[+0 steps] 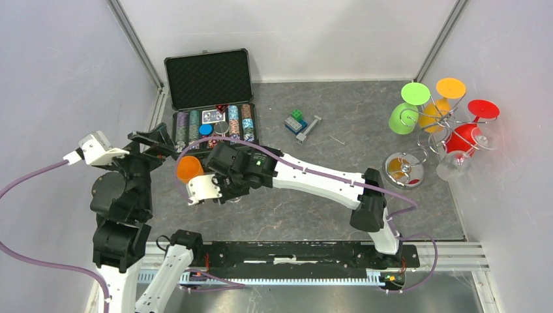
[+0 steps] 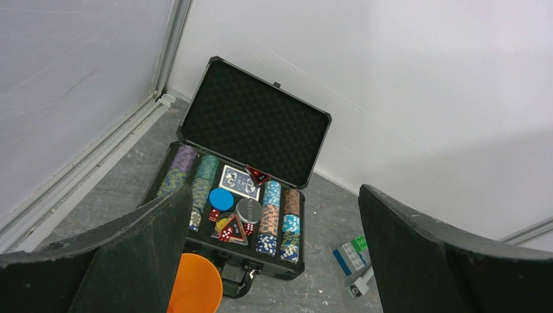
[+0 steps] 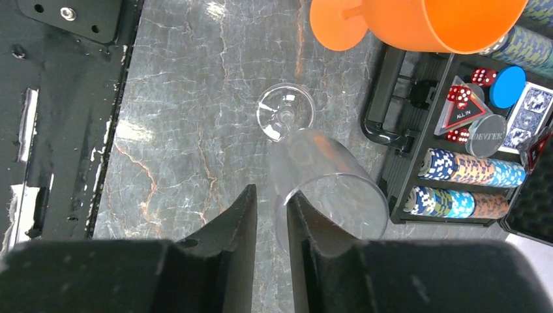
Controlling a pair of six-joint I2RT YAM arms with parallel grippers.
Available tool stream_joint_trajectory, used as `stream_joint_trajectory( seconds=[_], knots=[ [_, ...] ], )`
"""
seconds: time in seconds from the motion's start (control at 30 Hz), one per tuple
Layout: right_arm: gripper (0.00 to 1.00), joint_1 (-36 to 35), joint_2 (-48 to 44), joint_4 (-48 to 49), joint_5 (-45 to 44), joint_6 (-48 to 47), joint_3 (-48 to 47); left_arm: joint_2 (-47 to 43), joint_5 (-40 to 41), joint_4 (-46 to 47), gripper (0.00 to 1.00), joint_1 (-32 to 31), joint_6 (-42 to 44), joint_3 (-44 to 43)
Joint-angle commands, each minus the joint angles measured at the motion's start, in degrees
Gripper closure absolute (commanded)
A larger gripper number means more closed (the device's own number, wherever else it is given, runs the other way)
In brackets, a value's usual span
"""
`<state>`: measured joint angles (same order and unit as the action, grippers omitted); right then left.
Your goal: Take the wine glass off the wine glass rack
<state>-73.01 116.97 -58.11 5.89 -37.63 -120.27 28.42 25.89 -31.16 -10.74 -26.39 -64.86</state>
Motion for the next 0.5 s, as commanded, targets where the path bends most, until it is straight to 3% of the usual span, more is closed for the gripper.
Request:
stream_joint_trajectory(
  seconds=[0.0,0.27,0.47],
  knots=[
    [0.71,-0.1,0.4,2.7,-1.4,-0.1,-2.7,0.9,0.5,1.9,0.00,-0.1,2.8,0.0],
    [0.66,0.1,0.1,10.4,-5.5,2.2,-1.6,1.1,0.4,1.9,0.00,-0.1,3.0,-0.1],
    [0.53,1.6,-3.6,17.0,-9.5,6.7,0.7,1.1,0.4,1.9,0.00,-0.1,3.3,-0.1]
  ],
)
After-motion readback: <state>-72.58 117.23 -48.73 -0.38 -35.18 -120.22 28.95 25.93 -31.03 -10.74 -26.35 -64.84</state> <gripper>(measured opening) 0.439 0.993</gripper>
